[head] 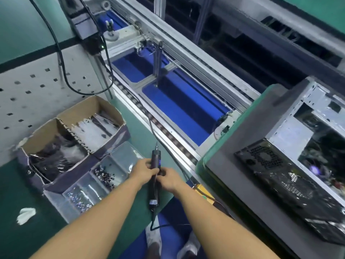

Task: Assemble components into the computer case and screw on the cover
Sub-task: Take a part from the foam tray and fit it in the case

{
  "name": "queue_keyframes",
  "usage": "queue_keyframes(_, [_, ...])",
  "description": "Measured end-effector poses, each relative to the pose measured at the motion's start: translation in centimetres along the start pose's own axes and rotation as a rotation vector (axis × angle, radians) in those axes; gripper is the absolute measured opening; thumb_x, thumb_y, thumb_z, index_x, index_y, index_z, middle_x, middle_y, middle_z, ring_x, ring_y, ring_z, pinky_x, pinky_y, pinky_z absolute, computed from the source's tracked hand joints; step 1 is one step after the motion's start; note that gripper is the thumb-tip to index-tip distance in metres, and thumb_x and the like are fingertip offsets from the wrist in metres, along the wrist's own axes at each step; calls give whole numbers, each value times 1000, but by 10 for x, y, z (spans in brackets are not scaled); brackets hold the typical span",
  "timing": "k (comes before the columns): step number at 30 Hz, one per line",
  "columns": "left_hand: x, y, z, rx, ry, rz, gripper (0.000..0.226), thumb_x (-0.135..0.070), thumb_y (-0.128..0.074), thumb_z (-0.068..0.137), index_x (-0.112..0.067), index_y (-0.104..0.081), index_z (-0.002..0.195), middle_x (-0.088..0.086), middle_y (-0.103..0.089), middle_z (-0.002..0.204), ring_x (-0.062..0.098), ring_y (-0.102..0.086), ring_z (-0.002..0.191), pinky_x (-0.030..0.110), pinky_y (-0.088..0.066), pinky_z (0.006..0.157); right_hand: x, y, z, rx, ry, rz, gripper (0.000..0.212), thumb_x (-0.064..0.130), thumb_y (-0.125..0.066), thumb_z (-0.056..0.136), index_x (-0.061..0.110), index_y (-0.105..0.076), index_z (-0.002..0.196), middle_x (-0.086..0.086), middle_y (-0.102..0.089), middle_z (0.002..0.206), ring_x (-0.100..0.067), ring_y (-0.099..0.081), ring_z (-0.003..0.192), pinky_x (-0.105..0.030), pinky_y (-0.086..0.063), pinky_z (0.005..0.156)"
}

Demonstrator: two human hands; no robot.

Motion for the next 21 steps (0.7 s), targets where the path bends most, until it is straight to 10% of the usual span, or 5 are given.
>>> queue_keyframes(7, [-27,11,-5,-165,-51,410,15,-28,-70,87,-19,-59,91,8,-65,97,23,-56,81,30,-44,71,7,1,-5,41,-61,-69,12,14,-51,96,12,-59,104,-18,-56,122,-26,-50,106,-36,-45,92])
queue_keyframes(11, [-68,11,-12,-127,-167,220,14,-24,-59,92,-20,-65,104,3,-69,103,21,-66,91,36,-53,84,12,33,-22,-29,-29,-29,47,13,-50,98,10,-51,144,-14,-56,142,-25,-59,118,-24,-44,93])
queue_keyframes(16, [-173,-17,-40,-12,-309,20,10,-26,-52,94,-25,-62,94,-5,-72,68,19,-69,53,24,-45,40,23,111,-64,-168,25,135,36,8,-52,94,16,-63,128,-6,-70,103,-18,-60,72,-29,-47,69])
queue_keyframes(21, [-280,-73,-82,134,-512,4,27,-9,-47,85,-26,-64,98,-4,-71,66,20,-69,58,30,-50,51,22,208,-132,-460,118,174,30,7,-57,92,11,-70,119,-1,-68,90,-16,-60,76,-16,-44,61])
Point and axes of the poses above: each hand's wrist, its own z-axis towards the middle knuckle, its own y-axis out of the back of the hand, x = y × z, the point moved 5 cm from there along z, towards the middle knuckle
